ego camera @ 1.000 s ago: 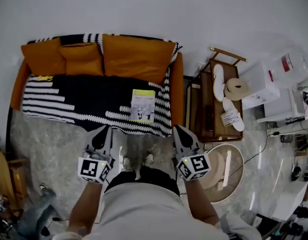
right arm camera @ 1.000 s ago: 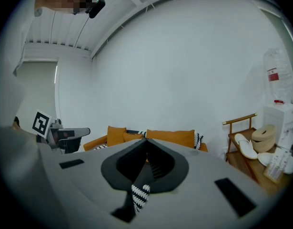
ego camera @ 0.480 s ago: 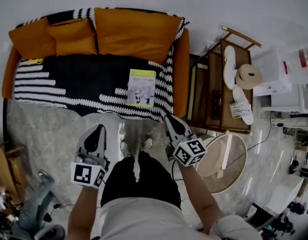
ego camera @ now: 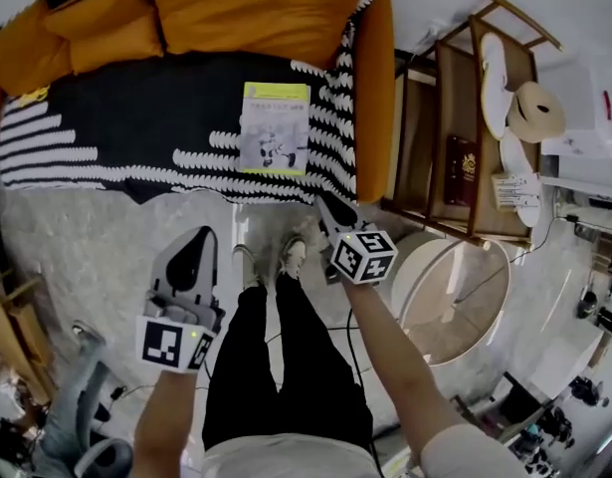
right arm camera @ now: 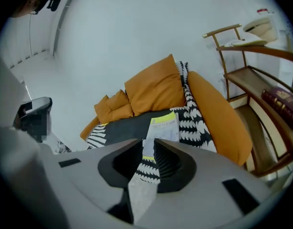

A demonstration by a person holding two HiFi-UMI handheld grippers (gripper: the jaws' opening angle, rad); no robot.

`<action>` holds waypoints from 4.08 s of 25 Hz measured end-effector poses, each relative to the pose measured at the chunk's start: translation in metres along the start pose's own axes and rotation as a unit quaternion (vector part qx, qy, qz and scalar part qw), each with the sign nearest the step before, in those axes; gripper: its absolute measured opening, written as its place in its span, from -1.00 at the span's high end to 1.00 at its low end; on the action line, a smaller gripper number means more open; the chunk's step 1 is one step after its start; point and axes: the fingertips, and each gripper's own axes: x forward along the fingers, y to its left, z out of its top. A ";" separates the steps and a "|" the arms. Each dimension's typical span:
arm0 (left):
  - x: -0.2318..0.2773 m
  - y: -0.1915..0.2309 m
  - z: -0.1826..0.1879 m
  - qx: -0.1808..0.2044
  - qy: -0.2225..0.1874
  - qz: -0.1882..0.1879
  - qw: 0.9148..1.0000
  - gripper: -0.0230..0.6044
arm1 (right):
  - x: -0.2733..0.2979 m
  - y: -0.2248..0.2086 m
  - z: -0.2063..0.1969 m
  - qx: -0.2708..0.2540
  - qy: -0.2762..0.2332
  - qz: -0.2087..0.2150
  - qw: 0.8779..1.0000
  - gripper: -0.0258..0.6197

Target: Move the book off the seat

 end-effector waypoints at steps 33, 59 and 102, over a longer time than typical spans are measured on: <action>0.008 0.084 -0.114 -0.048 0.088 0.073 0.992 0.87 | 0.199 -0.128 -0.110 0.179 0.123 -0.031 0.976 0.06; 0.024 0.092 -0.123 -0.087 0.106 0.080 0.987 0.87 | 0.189 -0.066 -0.066 0.279 0.100 0.178 0.938 0.45; 0.010 0.108 -0.143 -0.130 0.127 0.097 0.979 0.87 | 0.190 -0.064 -0.117 0.374 0.066 -0.001 0.925 0.12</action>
